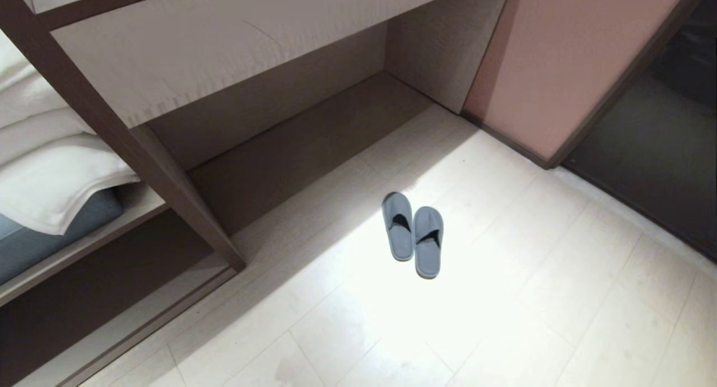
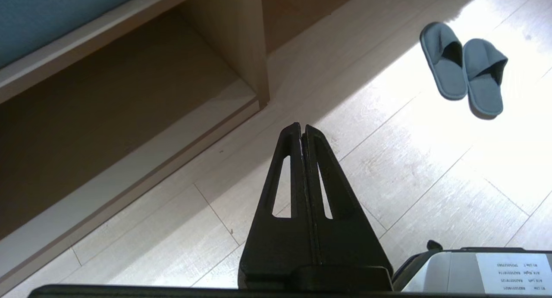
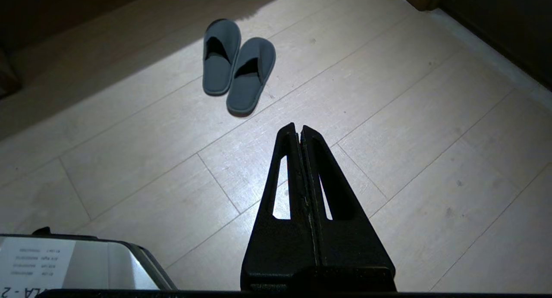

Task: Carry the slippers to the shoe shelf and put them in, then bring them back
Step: Pick up the slippers on the floor

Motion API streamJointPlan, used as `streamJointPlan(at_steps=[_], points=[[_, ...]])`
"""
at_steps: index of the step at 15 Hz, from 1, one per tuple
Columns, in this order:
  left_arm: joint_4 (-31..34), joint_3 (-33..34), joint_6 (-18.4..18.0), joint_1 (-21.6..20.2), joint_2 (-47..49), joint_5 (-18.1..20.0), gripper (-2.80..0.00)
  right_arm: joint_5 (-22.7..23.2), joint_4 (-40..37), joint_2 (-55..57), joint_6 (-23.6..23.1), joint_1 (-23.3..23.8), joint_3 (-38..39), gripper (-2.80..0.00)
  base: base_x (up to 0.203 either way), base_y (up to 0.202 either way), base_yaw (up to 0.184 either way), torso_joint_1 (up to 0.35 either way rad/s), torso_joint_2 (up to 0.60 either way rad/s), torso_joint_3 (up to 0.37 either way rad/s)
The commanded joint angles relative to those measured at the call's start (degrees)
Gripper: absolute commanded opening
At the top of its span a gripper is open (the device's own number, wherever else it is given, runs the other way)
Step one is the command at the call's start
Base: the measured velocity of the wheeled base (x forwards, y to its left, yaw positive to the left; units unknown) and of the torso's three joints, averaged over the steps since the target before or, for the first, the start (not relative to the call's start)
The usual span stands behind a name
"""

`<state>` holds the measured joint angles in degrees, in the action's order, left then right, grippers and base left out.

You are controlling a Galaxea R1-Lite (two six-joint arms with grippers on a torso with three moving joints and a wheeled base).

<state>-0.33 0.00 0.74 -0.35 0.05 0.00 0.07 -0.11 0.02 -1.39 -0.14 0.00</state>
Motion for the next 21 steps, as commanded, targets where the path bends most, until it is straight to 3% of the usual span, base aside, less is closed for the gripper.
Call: streamJointPlan(at_steps=[1, 21], points=[[0.0, 0.0, 0.0, -0.1, 0.0, 0.0, -2.80, 0.0, 0.0, 0.1, 0.0, 0.0, 0.0, -2.80, 0.000, 0.000, 0.000, 0.002, 0.00, -0.196], [0.0, 0.0, 0.2, 0.0, 0.0, 0.0, -2.80, 0.0, -0.1, 0.1, -0.1, -0.4, 0.0, -2.80, 0.000, 0.000, 0.000, 0.002, 0.00, -0.198]])
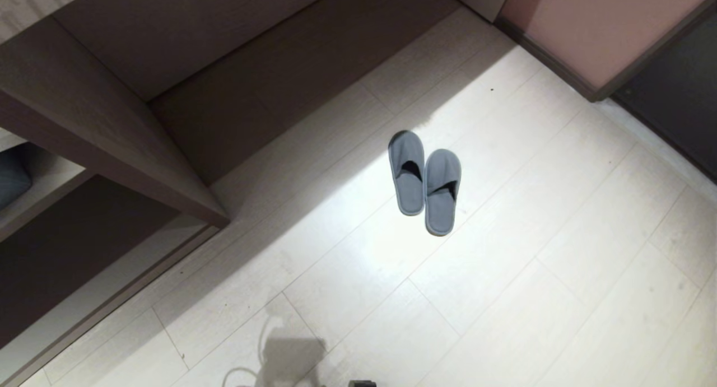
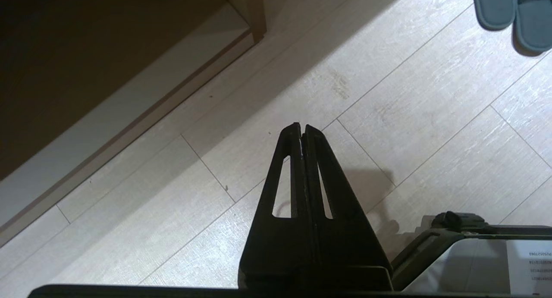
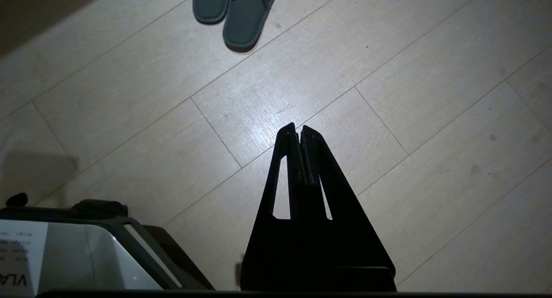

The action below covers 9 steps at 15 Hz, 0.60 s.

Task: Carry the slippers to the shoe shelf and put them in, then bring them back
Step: Pick up the slippers on the floor

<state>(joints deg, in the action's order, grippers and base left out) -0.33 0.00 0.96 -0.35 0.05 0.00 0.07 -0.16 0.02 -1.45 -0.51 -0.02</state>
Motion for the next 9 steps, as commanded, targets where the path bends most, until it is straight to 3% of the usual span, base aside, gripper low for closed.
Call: streamJointPlan(at_steps=[1, 9], points=[[0.0, 0.0, 0.0, 0.0, 0.0, 0.0, -2.80, 0.0, 0.1, 0.1, 0.0, 0.0, 0.0, -2.80, 0.000, 0.000, 0.000, 0.001, 0.00, -0.205], [0.0, 0.0, 0.0, 0.0, 0.0, 0.0, -2.80, 0.0, 0.0, 0.1, 0.0, 0.0, 0.0, -2.80, 0.000, 0.000, 0.000, 0.001, 0.00, -0.198]])
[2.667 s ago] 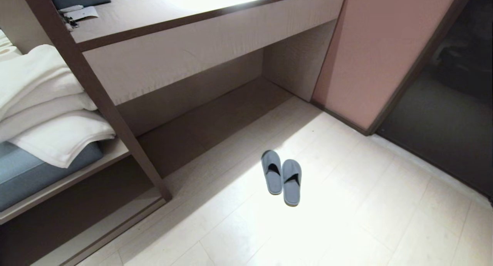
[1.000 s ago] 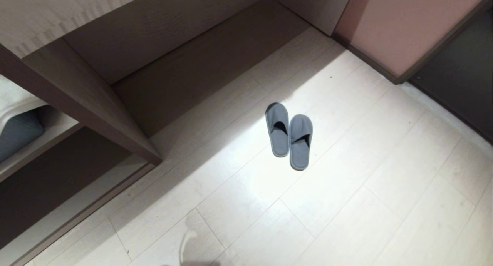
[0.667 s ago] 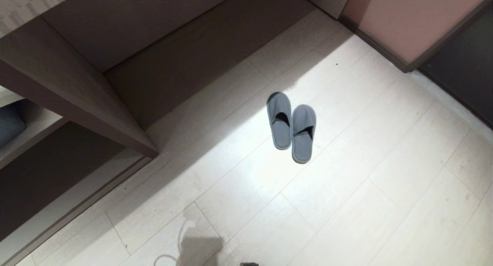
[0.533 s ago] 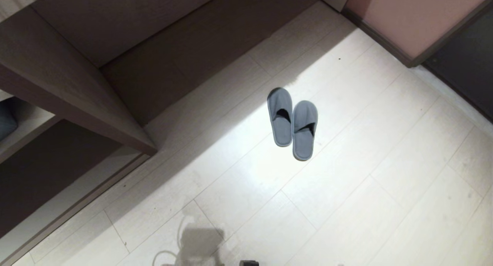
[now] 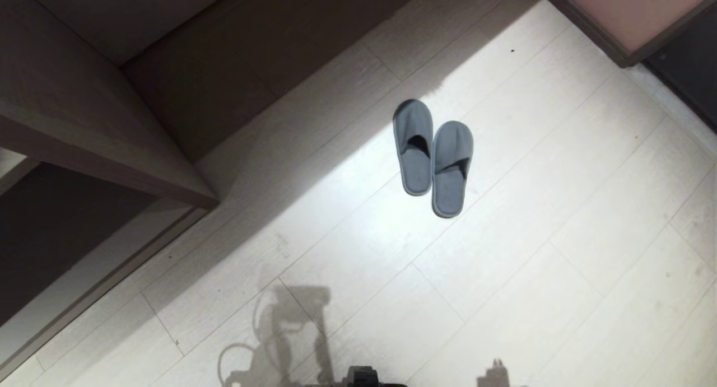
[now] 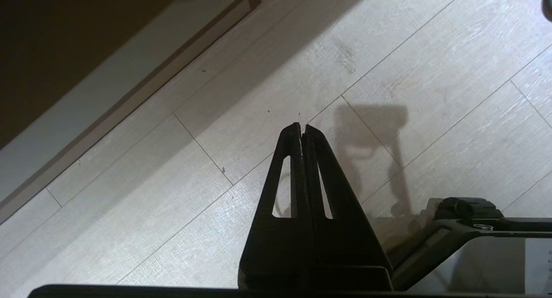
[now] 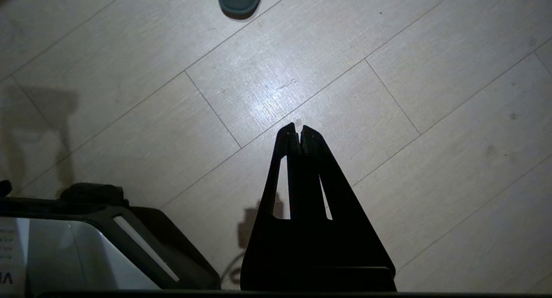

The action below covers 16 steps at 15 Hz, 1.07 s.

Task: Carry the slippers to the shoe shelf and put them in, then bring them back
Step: Pick up the slippers on the floor

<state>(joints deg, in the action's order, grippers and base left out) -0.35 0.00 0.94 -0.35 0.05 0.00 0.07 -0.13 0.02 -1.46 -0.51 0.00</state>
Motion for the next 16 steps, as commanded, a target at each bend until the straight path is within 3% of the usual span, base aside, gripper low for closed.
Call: streamJointPlan(at_steps=[1, 16], points=[[0.0, 0.0, 0.0, 0.0, 0.0, 0.0, -2.80, 0.0, 0.0, 0.1, 0.0, 0.0, 0.0, -2.80, 0.000, 0.000, 0.000, 0.001, 0.00, -0.199], [0.0, 0.0, 0.0, 0.0, 0.0, 0.0, -2.80, 0.0, 0.0, 0.1, 0.1, 0.0, 0.0, -2.80, 0.000, 0.000, 0.000, 0.000, 0.00, -0.197]])
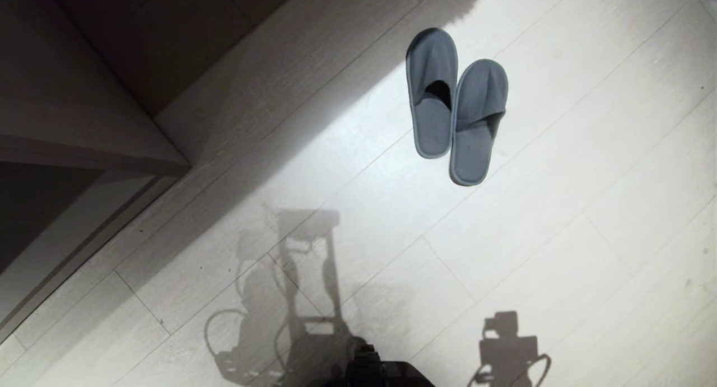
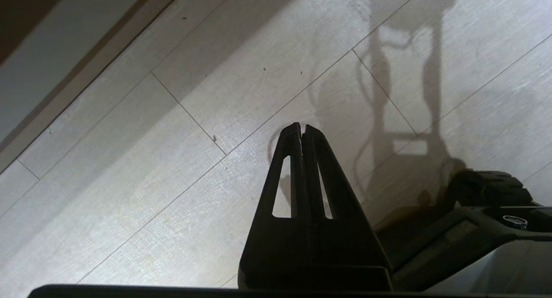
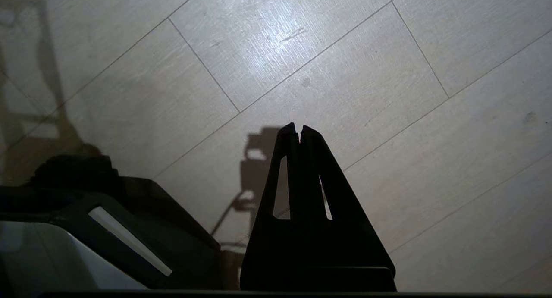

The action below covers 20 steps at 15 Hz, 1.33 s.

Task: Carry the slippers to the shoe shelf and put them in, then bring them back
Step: Pick up the slippers on the floor

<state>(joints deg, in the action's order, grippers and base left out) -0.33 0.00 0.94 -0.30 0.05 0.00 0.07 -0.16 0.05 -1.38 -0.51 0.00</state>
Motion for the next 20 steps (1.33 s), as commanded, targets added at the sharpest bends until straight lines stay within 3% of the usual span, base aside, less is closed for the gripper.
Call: streamJointPlan(at_steps=[1, 11, 13, 18, 20], points=[[0.0, 0.0, 0.0, 0.0, 0.0, 0.0, -2.80, 0.0, 0.0, 0.0, 0.0, 0.0, 0.0, -2.80, 0.000, 0.000, 0.000, 0.005, 0.00, -0.189], [0.0, 0.0, 0.0, 0.0, 0.0, 0.0, -2.80, 0.4, 0.2, 0.0, -1.7, 0.1, -0.2, -2.80, 0.000, 0.000, 0.000, 0.002, 0.00, -0.192], [0.0, 0.0, -0.1, 0.0, 0.0, 0.0, -2.80, 1.0, 0.1, 1.1, -1.9, 0.2, -3.7, -2.80, 0.000, 0.000, 0.000, -0.002, 0.00, -0.065], [0.0, 0.0, -0.2, 0.0, 0.0, 0.0, -2.80, 3.6, 1.7, 20.4, -1.9, -1.1, -16.5, -2.80, 0.000, 0.000, 0.000, 0.000, 0.00, -0.007], [0.0, 0.0, -0.2, -0.1, 0.0, 0.0, -2.80, 4.9, 7.6, 33.5, -1.7, -1.6, -18.7, -2.80, 0.000, 0.000, 0.000, 0.000, 0.00, 0.000]])
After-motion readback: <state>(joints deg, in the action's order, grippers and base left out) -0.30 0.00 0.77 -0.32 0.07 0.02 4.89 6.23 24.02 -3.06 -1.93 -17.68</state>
